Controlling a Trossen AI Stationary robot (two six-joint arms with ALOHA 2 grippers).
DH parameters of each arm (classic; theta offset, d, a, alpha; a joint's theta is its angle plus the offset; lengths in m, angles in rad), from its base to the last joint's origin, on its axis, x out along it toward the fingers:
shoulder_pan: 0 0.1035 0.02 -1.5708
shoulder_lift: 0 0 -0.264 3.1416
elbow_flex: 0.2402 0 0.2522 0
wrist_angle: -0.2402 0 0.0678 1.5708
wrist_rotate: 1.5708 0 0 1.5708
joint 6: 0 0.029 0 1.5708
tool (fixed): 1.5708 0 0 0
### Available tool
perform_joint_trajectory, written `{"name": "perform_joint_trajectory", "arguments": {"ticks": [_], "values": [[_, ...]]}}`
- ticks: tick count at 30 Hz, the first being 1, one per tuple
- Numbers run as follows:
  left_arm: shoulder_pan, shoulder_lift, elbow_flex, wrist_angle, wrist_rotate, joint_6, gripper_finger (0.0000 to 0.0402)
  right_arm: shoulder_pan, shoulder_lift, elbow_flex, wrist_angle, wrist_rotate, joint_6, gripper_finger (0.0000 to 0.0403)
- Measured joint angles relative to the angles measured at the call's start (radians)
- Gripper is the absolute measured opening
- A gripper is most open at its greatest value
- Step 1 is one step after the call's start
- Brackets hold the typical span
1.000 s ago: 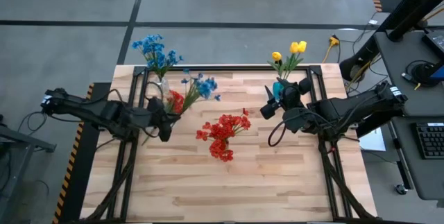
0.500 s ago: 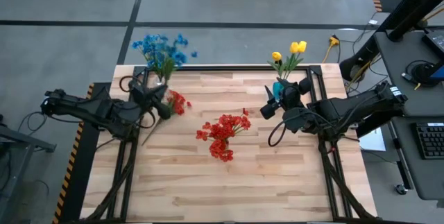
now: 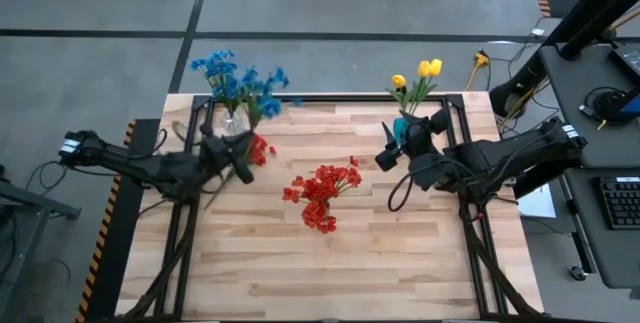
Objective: Sort flowers into vase by color
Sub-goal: Put the blue flowers into the transparent vase
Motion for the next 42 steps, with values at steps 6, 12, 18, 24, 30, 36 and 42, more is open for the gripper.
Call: {"name": "perform_joint_trajectory", "arguments": {"ticks": [6,12,18,24,30,36,42], "values": [[0.0,-0.068,0.035,0.259,0.259,0.345,0.0006,0.0,0.016,0.103,0.152,-0.03,-0.247,0.0231],[0.003,-0.08,0.144,0.183,0.397,0.414,0.0006,-0.038,0.099,0.289,0.291,-0.491,-0.448,0.0231],[0.005,-0.044,0.239,0.154,0.389,0.409,0.0006,-0.094,0.308,0.553,0.219,-0.755,-0.548,0.0231],[0.005,-0.038,0.311,-0.001,0.374,0.386,0.0006,-0.119,0.495,0.806,0.186,-0.794,-0.644,0.0231],[0.005,-0.023,0.327,-0.01,0.39,0.371,0.0006,-0.156,0.624,0.993,0.134,-0.933,-0.666,0.0264],[0.005,0.007,0.322,0.084,0.434,0.265,0.0006,-0.187,0.699,1.073,0.159,-1.011,-0.676,0.0298],[0.005,0.074,0.322,0.204,0.432,0.269,0.0006,-0.222,0.765,1.098,0.255,-1.091,-0.676,0.0294]]}}
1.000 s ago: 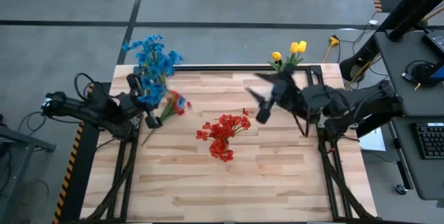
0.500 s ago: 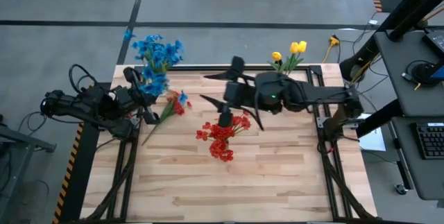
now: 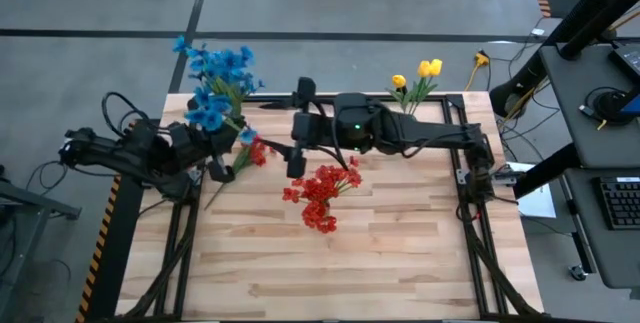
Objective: Sort flowers into vase by color
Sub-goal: Put the blue flowers into the transparent vase
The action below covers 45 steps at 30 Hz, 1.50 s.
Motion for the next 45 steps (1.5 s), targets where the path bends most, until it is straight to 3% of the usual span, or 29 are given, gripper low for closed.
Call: {"name": "perform_joint_trajectory", "arguments": {"ticks": [7,13,19,30,45], "values": [[0.0,0.032,0.002,0.052,-0.007,0.038,0.0006,-0.037,0.04,0.01,0.109,-0.014,0.015,0.0274],[0.0,0.039,0.002,0.047,-0.01,0.043,0.0006,-0.075,0.062,0.013,0.127,-0.14,0.113,0.0255],[-0.002,0.014,0.0,-0.094,-0.013,0.036,0.0006,-0.087,0.078,0.009,0.116,-0.173,0.141,0.0242],[-0.002,0.01,0.0,-0.105,-0.013,0.034,0.0006,-0.087,0.078,0.003,0.115,-0.191,0.139,0.023],[-0.002,0.025,0.0,-0.046,-0.013,0.074,0.0006,-0.095,0.089,0.003,0.139,-0.192,0.128,0.0137]]}}
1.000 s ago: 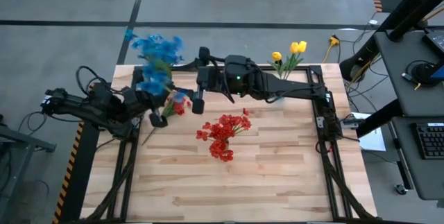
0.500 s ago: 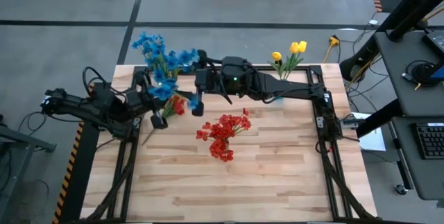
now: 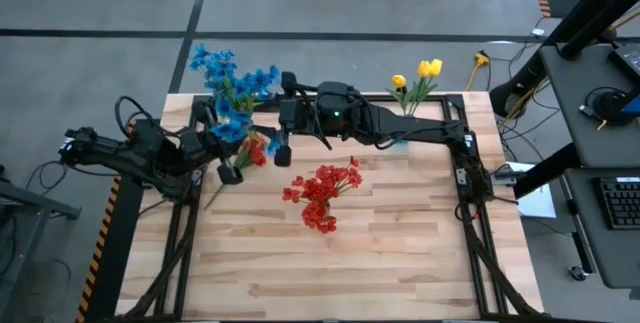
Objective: Sort flowers into vase by color
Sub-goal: Put the blue flowers into the transparent vase
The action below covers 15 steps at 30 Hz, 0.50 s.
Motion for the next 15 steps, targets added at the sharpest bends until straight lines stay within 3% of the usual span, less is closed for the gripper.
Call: {"name": "perform_joint_trajectory", "arguments": {"ticks": [9,15], "values": [[0.0,0.001,0.0,0.016,-0.002,-0.001,0.0009,0.001,0.0,0.0,0.002,-0.008,-0.024,0.0038],[0.0,-0.015,0.0,-0.028,-0.002,-0.019,0.0067,0.0,-0.004,0.003,-0.03,0.001,-0.035,0.0016]]}}
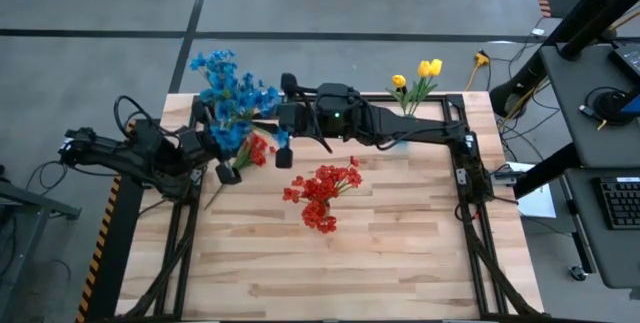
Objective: Sort flowers into vase by color
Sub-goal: Put the blue flowers into the transparent vase
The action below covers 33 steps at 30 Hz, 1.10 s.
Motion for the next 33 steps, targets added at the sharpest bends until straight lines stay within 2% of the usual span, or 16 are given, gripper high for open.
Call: {"name": "perform_joint_trajectory", "arguments": {"ticks": [7,11,14,21,29,33], "values": [[0.0,-0.061,0.0,-0.087,-0.036,-0.023,0.0187,-0.004,-0.026,0.027,-0.123,0.006,0.024,0.0016],[0.0,-0.09,0.01,-0.079,0.091,-0.027,0.0227,-0.007,-0.028,0.036,-0.171,0.006,0.028,0.0016],[0.0,-0.076,0.044,-0.085,0.131,-0.035,0.0234,-0.008,-0.024,0.032,-0.175,0.006,0.027,0.0016],[0.002,0.04,0.159,-0.168,0.144,-0.034,0.0229,-0.011,-0.024,0.03,-0.169,0.003,0.027,0.0016],[0.003,0.149,0.297,-0.229,0.046,-0.019,0.0228,-0.013,-0.026,0.03,-0.165,0.008,0.031,0.0015],[0.003,0.162,0.314,-0.245,-0.003,-0.022,0.0228,-0.013,-0.024,0.03,-0.172,0.007,0.031,0.0015]]}}
